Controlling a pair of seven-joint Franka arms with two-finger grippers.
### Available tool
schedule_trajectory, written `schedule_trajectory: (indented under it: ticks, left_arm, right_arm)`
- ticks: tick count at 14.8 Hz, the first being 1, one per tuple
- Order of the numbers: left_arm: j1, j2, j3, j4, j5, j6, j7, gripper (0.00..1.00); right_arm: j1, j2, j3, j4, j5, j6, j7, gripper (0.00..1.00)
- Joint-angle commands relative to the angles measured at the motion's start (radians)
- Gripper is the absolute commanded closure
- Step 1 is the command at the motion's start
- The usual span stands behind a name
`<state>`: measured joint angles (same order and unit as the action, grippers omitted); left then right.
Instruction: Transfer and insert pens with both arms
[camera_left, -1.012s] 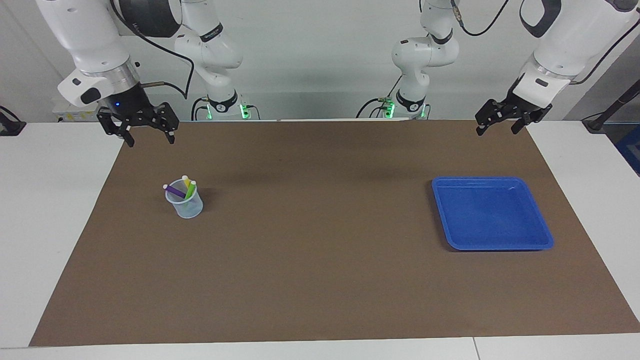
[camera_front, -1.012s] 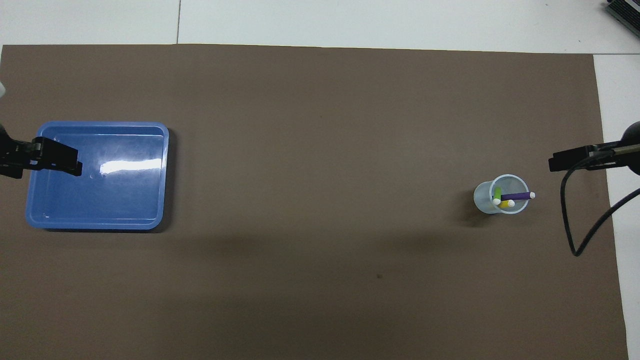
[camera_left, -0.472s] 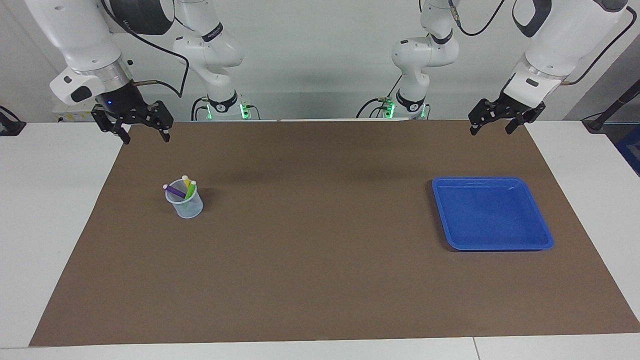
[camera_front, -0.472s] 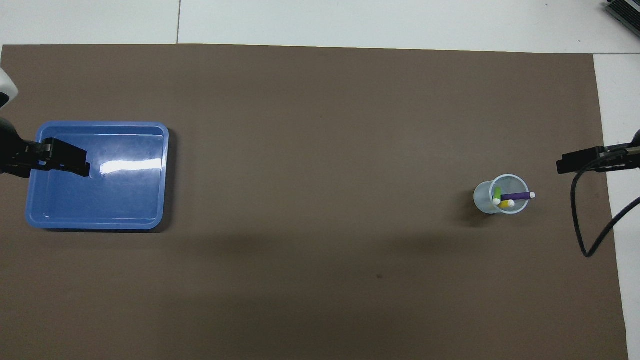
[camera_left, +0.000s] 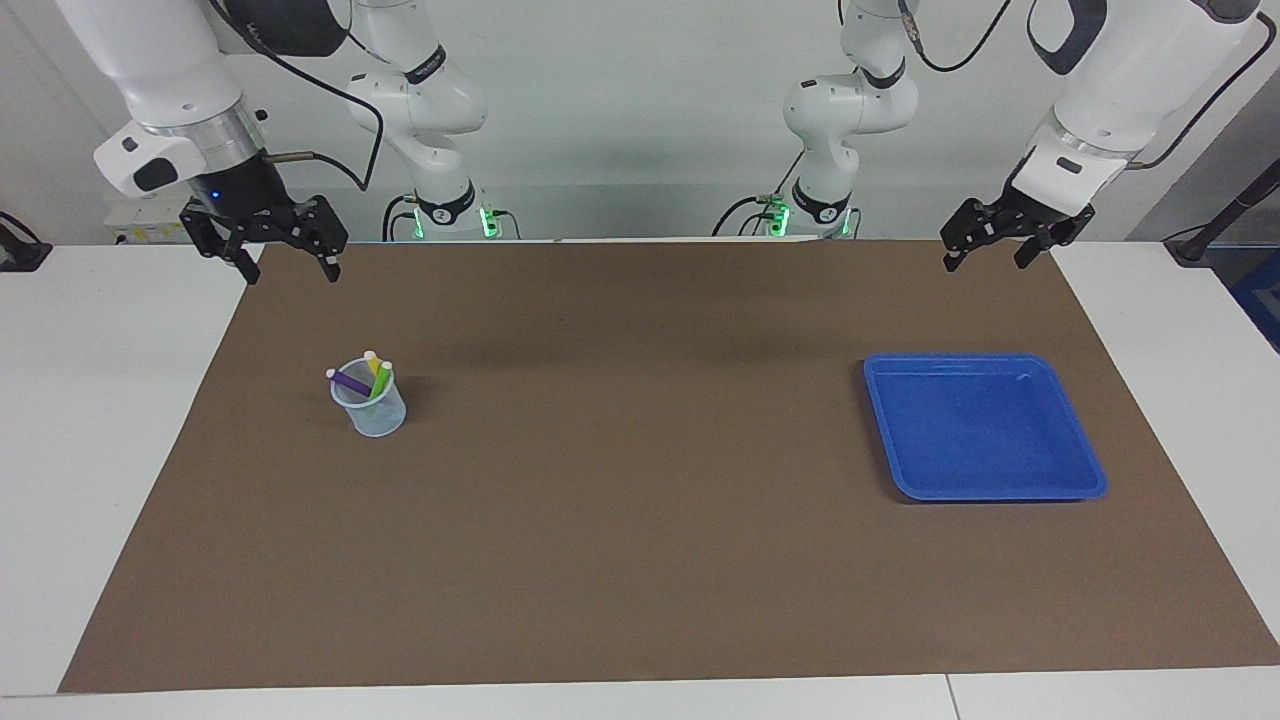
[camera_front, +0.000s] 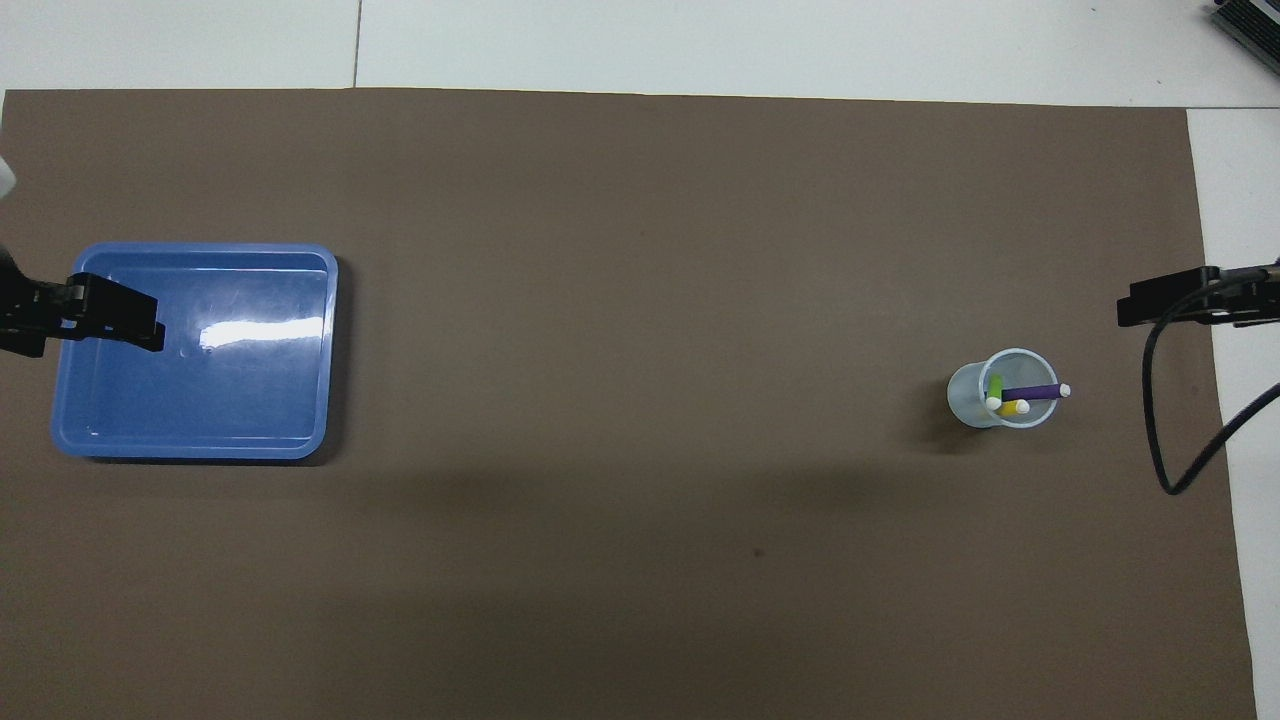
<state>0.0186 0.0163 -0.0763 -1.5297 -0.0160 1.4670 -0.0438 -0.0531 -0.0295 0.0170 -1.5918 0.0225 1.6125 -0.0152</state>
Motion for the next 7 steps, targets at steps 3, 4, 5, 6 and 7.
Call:
schedule_trajectory:
  ticks: [3,4,5,6,7]
  left_arm:
    - [-0.003,-0.024,0.0,-0.033,0.021,0.009,-0.01,0.0]
    - [-0.008,-0.024,0.0,-0.033,0.021,0.012,-0.01,0.0]
    - [-0.009,-0.024,0.0,-0.033,0.021,0.012,-0.01,0.0]
    - [-0.011,-0.024,0.0,-0.033,0.021,0.012,-0.01,0.0]
    - [-0.011,-0.024,0.0,-0.033,0.021,0.01,-0.01,0.0]
  right_arm:
    - [0.03,0.025,-0.038,0.033,0.013,-0.057,0.043,0.0]
    - [0.03,0.023,-0.038,0.032,0.011,-0.057,0.043,0.0]
    - [0.03,0.023,-0.038,0.032,0.011,-0.056,0.043,0.0]
    - [0.03,0.023,-0.038,0.032,0.011,-0.057,0.043,0.0]
    - [0.029,0.017,-0.037,0.029,0.011,-0.056,0.043,0.0]
